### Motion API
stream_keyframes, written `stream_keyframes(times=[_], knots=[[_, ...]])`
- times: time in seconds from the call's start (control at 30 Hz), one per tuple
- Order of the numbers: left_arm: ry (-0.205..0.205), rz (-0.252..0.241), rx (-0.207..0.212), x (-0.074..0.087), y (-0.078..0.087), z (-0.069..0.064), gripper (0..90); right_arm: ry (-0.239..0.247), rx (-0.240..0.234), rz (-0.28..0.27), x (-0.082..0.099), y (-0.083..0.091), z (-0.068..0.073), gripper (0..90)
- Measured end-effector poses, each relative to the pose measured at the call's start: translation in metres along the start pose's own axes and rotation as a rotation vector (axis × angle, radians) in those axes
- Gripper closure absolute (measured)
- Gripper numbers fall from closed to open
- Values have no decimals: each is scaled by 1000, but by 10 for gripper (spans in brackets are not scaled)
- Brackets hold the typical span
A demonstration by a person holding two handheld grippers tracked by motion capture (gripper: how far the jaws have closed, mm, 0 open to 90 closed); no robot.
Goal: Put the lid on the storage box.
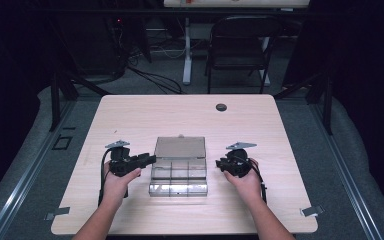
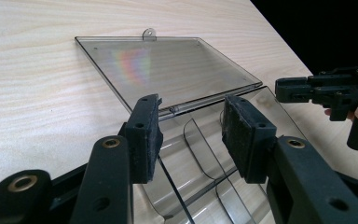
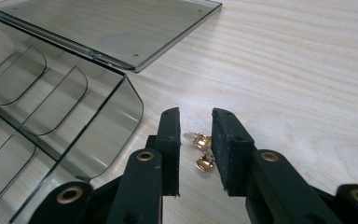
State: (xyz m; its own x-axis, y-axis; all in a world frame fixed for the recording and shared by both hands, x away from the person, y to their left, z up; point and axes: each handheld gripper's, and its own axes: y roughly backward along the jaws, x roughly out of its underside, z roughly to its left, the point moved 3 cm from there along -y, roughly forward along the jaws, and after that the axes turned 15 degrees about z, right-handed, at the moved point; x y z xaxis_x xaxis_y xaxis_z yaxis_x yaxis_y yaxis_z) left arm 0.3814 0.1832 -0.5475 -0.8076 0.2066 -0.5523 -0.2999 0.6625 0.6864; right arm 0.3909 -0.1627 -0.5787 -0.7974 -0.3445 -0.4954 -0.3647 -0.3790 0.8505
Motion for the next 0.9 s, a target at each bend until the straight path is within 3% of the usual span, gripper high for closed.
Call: stream_keyframes(times=[0.47, 0.9], knots=[[12, 4, 4, 3, 0, 2, 568, -26, 22, 12, 4, -5, -4, 749], [17, 5, 10, 3, -1, 0, 571, -68, -3, 17, 2, -13, -10, 775]])
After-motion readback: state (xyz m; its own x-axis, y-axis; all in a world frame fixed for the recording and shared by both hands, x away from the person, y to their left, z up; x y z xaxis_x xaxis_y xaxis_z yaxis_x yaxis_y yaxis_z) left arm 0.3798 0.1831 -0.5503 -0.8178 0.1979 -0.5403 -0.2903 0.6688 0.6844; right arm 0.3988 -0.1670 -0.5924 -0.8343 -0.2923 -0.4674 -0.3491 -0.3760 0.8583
